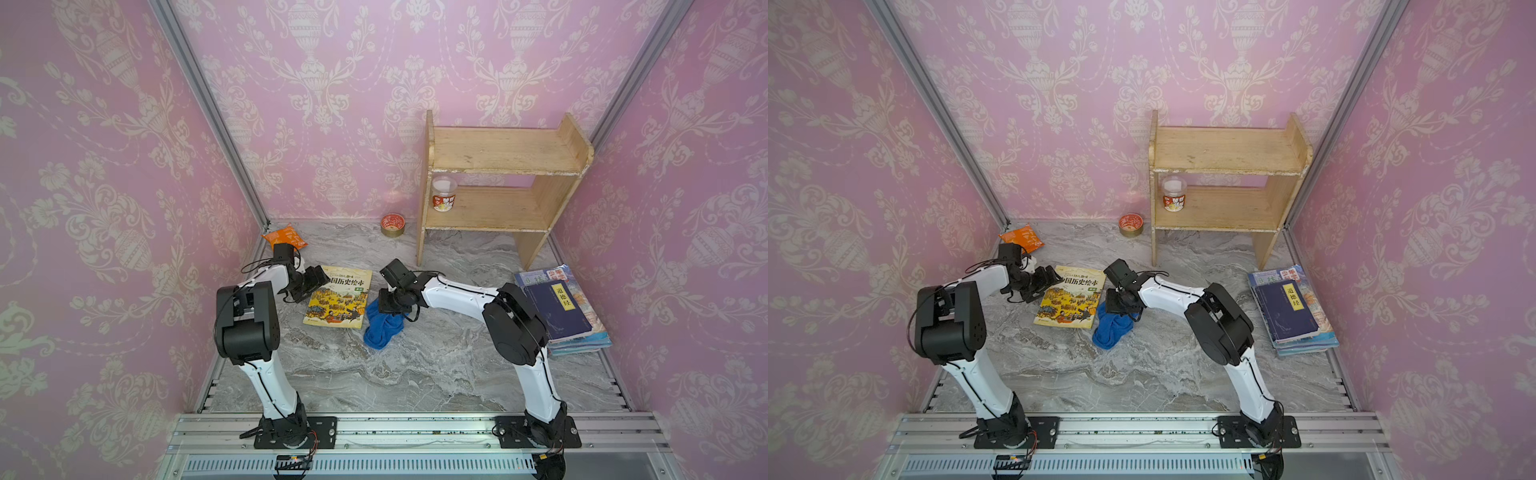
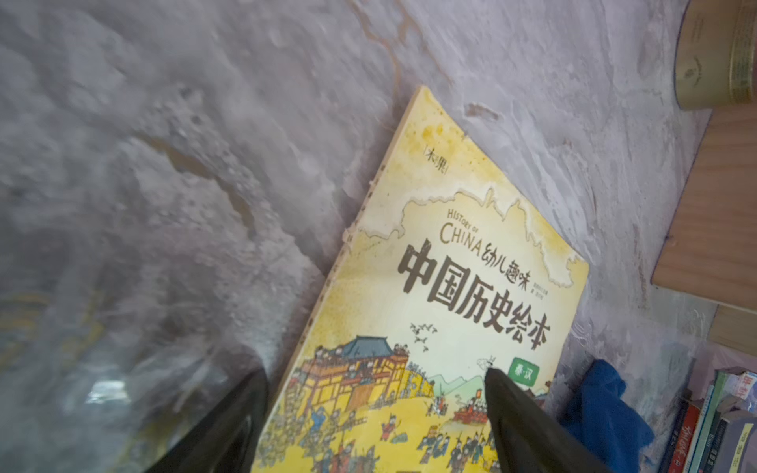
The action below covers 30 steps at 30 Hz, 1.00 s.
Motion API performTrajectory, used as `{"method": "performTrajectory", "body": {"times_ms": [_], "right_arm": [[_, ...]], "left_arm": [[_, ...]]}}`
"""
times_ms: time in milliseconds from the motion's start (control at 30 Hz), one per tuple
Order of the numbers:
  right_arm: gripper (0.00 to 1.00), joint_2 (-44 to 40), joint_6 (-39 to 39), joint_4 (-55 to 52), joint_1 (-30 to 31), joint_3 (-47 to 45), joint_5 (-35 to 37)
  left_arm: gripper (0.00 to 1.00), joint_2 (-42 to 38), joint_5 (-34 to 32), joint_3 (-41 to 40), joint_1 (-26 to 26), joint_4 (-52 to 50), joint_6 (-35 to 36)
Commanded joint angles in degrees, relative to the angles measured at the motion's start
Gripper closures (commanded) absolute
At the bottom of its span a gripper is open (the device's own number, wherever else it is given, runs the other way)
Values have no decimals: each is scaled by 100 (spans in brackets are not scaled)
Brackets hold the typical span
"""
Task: Wipe the cover of the book
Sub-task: Pick up the book from the center of the board.
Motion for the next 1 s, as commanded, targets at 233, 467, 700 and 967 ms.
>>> {"method": "performTrajectory", "body": {"times_ms": [233, 467, 700, 967], "right_arm": [[100, -830, -350, 195, -267, -1537, -92], [100, -2058, -477, 374, -612, -3162, 3], [100, -2888, -379, 331, -624, -3772, -130], [100, -3234, -264, 319, -622, -3997, -126]], "left_arm": [[44, -981, 1116, -2159, -1367, 2169, -1871], [66, -2230, 1174, -2920, -1670, 2404, -2164], [80, -2414, 1333, -3327, -2076, 3245, -2587], [81, -1938, 1390, -3406, -2533, 3644, -2662]]}}
